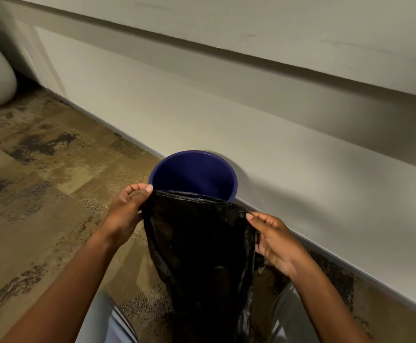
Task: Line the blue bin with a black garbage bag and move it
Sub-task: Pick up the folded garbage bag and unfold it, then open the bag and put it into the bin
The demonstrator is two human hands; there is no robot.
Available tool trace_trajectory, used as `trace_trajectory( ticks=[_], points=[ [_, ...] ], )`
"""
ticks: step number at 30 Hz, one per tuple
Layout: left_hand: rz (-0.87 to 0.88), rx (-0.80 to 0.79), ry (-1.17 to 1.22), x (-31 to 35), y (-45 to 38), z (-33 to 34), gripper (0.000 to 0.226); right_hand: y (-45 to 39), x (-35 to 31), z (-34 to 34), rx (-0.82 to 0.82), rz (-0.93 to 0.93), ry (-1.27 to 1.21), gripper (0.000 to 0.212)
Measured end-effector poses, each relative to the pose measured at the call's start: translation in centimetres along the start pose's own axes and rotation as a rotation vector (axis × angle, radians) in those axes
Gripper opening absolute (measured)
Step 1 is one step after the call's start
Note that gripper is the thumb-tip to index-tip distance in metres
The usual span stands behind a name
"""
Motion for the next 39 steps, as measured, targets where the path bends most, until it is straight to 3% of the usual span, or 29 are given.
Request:
trace_trajectory(
  ticks=[5,9,11,14,15,21,26,31,36,39],
  points=[
    [-0.028,-0.176,-0.144,-2.8,2.7,1.8,0.041,-0.1,0.0,0.7,0.049,0.008,-0.25,0.02],
    [-0.17,-0.384,-0.263,-7.1,4.0,2.0,0.065,0.0,-0.1,1.2,0.07,0.013,-0.306,0.023],
    [-0.276,-0.422,-0.283,-9.1,4.3,1.5,0.054,0.0,-0.5,1.4,0.075,0.006,-0.301,0.024],
    [-0.322,-0.252,-0.31,-9.4,4.0,-0.3,0.016,0.0,-1.5,1.2,0.103,-0.023,-0.215,0.022],
    [-0.325,-0.199,-0.287,-8.9,3.9,-0.7,0.014,-0.1,-1.8,0.9,0.115,-0.03,-0.183,0.022],
    [-0.26,-0.017,-0.051,-3.9,3.3,-1.3,0.016,-0.2,-5.1,0.5,0.139,-0.106,-0.063,0.021],
    [-0.202,-0.089,0.123,1.3,3.7,0.3,0.023,-0.7,-9.4,1.2,0.125,-0.201,0.021,0.02],
    [-0.127,-0.14,0.193,7.3,3.5,2.1,0.052,-1.0,-15.3,2.6,0.125,-0.333,0.181,0.022],
    [0.084,-0.188,0.196,15.0,3.3,3.2,0.039,-0.1,-22.1,5.2,0.105,-0.517,0.305,0.028],
    [0.159,-0.222,0.206,18.6,3.9,4.2,0.043,0.8,-25.7,6.8,0.099,-0.615,0.348,0.031]
  ],
)
Point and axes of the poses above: each hand's wrist, its own y-axis away from the middle knuckle, its own z-axis out of the palm, x = y × z, the point moved 7 cm from there along -y, towards the middle knuckle, and after that the axes turned 2 degrees about -z, right-handed, at the moved point
